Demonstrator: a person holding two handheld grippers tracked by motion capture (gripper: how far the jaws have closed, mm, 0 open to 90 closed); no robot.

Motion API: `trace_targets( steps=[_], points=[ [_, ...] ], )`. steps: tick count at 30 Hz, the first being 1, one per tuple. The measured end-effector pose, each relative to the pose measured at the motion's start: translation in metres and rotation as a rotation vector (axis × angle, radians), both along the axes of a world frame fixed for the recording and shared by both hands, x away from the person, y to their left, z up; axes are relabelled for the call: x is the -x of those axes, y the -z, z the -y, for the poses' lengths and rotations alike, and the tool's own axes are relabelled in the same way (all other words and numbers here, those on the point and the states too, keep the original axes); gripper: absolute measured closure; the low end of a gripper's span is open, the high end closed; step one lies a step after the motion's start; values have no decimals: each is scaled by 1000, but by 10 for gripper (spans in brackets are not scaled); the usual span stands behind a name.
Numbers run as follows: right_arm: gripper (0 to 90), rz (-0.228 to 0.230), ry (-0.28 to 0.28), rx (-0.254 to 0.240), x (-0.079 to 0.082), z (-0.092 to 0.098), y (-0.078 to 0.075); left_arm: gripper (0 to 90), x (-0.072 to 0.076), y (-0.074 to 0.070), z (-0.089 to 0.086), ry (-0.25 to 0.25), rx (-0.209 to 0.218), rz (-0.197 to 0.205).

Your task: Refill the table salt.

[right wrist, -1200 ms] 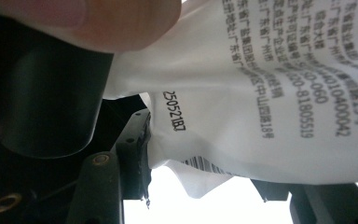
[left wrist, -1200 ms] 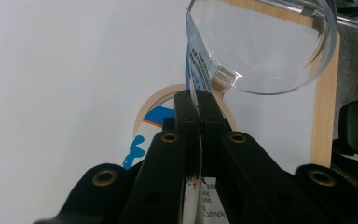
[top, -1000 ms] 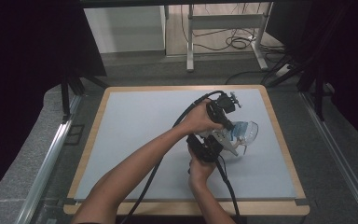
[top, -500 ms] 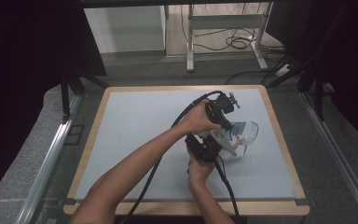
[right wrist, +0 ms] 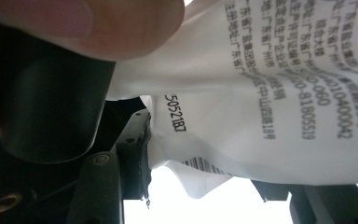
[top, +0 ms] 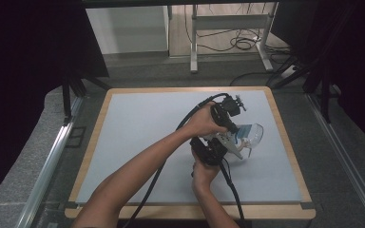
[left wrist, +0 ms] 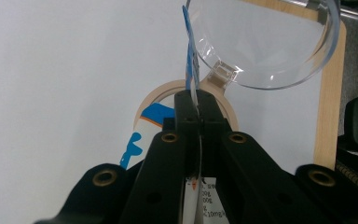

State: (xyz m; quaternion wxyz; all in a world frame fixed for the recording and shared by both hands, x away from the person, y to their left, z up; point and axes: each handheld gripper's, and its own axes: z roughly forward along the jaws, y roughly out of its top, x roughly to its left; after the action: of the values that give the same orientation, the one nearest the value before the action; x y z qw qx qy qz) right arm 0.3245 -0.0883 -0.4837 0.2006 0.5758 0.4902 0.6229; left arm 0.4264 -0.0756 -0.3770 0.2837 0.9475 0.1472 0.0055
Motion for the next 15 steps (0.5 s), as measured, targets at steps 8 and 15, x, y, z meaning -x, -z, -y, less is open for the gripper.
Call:
trace_targets(
  steps=[8,15],
  points=[
    [476,-6,1,-18,-1,1,-1,900,0,-1,2,-1,2,1],
    [477,8,9,-1,0,1,-1,900,0,-2,1,5,10,-3]
  ],
)
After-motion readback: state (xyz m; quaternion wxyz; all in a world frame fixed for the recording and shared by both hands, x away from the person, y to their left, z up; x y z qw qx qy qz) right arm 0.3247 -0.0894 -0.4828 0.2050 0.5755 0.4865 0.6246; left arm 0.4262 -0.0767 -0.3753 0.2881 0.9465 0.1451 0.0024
